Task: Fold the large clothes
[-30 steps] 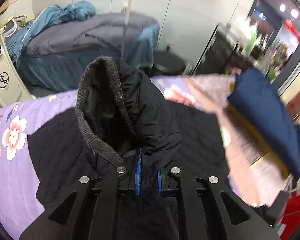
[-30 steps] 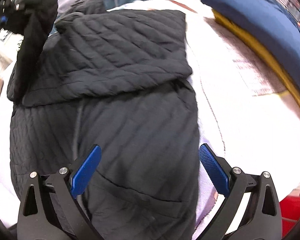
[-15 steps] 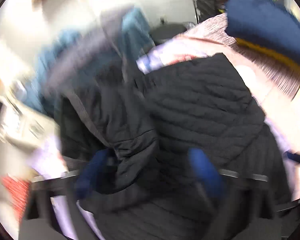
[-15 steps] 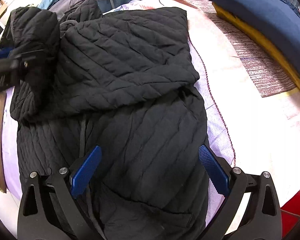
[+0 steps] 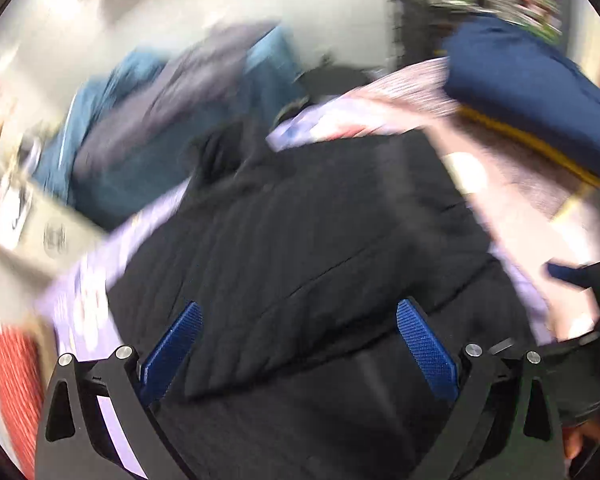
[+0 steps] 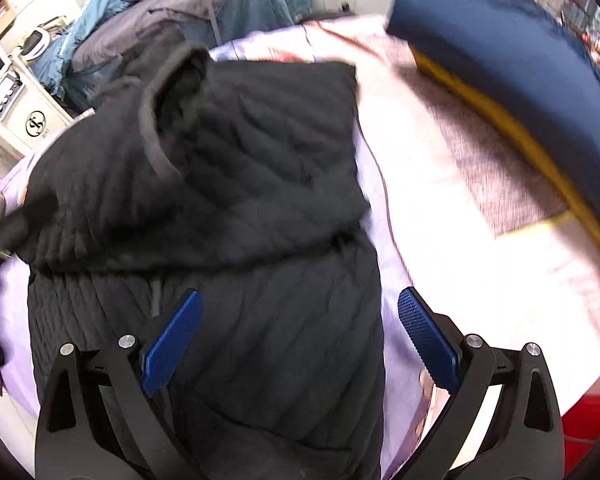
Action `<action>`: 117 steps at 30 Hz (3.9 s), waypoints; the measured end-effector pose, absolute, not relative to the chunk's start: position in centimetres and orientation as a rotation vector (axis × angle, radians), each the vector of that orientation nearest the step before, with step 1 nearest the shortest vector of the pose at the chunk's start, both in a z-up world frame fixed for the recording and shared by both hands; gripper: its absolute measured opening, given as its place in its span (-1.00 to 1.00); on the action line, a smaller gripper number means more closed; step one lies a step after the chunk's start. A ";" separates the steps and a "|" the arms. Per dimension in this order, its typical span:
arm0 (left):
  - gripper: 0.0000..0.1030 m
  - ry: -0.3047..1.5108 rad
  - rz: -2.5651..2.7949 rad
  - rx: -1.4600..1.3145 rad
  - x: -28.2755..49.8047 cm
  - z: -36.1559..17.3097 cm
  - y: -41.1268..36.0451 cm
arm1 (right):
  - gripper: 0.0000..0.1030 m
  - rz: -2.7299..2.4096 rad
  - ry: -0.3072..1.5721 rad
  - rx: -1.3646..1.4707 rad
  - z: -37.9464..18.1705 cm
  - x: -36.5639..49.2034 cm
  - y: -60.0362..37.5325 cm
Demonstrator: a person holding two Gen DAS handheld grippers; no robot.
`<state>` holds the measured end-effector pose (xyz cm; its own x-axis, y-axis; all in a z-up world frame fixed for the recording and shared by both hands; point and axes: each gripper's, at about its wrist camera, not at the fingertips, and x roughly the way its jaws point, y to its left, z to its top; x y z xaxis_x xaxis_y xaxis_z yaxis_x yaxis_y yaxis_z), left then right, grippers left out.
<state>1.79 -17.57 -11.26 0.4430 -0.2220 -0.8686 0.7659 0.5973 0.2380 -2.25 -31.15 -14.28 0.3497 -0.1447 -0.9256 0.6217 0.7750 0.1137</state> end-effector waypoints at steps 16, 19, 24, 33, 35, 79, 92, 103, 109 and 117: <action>0.69 1.181 -0.452 0.311 14.2 -16.3 -3.5 | 0.85 -0.118 0.982 0.099 -10.6 10.5 -22.5; 0.69 1.166 -0.486 0.295 15.1 -16.1 -3.7 | 0.81 -0.199 1.085 0.167 -13.1 12.2 -24.9; 0.69 1.171 -0.543 0.320 16.1 -17.1 -5.6 | 0.77 -0.240 1.209 0.179 -16.6 12.8 -27.2; 0.82 1.297 -0.496 0.412 18.3 -22.1 -8.0 | 0.81 -0.202 1.327 0.180 -21.2 13.7 -27.8; 0.87 1.296 -0.500 0.441 18.4 -22.8 -8.3 | 0.85 -0.201 1.342 0.210 -21.9 13.8 -28.2; 0.35 1.477 -0.527 0.038 8.3 -23.5 13.8 | 0.36 -0.218 1.331 1.062 -24.6 -14.8 -34.2; 0.12 1.563 -0.630 -0.064 5.5 -25.6 15.0 | 0.36 -0.077 1.373 1.106 -25.1 -17.9 -32.6; 0.08 1.537 -0.628 -0.237 5.0 -24.3 17.8 | 0.32 0.000 1.446 1.124 -26.1 -19.9 -28.7; 0.33 1.508 -0.620 -0.273 5.5 -22.7 20.0 | 0.31 0.005 1.451 1.126 -26.4 -20.0 -28.9; 0.30 1.596 -0.742 -0.061 1.5 -24.8 17.1 | 0.30 0.015 1.480 1.110 -26.4 -19.0 -28.2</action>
<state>1.51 17.09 -24.81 -0.1882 -0.4508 -0.8726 0.3766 0.7874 -0.4880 -19.00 -28.16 -26.38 0.1834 0.6201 -0.7628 0.6045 0.5408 0.5849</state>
